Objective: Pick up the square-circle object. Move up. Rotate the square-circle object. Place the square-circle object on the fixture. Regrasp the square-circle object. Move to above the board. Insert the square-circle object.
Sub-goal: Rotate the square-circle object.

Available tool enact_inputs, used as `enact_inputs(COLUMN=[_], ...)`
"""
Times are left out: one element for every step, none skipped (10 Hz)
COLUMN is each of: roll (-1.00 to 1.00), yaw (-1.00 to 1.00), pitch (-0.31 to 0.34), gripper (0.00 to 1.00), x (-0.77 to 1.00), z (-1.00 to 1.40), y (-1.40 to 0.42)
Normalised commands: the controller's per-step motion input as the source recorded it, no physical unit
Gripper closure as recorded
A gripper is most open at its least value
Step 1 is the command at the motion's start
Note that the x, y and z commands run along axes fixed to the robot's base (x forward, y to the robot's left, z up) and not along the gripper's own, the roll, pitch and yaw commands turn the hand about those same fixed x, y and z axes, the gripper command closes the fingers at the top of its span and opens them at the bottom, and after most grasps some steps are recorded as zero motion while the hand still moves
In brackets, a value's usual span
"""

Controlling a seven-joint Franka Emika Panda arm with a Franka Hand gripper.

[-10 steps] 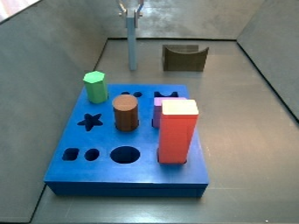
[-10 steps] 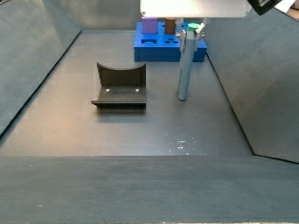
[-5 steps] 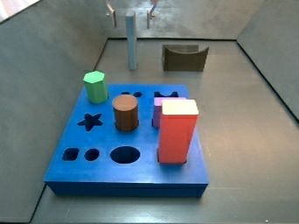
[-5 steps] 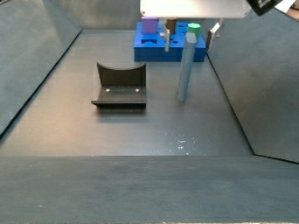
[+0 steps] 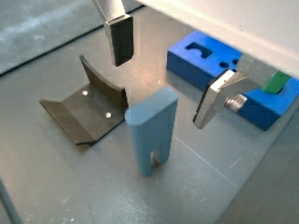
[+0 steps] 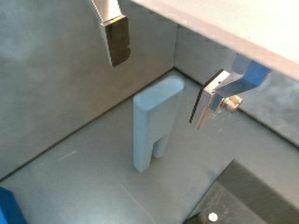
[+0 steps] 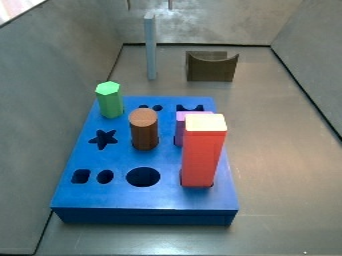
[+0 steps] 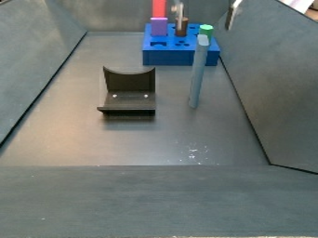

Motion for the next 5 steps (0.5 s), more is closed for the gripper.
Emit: enact_inputs(roll=[-0.13, -0.01, -0.01, -0.01, -0.01], yaw=[-0.03, 1.00, 1.00, 1.00, 1.00], pitch=[0.089, 0.007, 0.006, 0.006, 0.006], gripper=[0.00, 0.00, 0.00, 0.00, 0.00], x=[0.02, 0.00, 0.01, 0.01, 0.01], z=[0.20, 0.00, -0.04, -0.03, -0.02], y=[0.00, 0.00, 0.00, 0.00, 0.00])
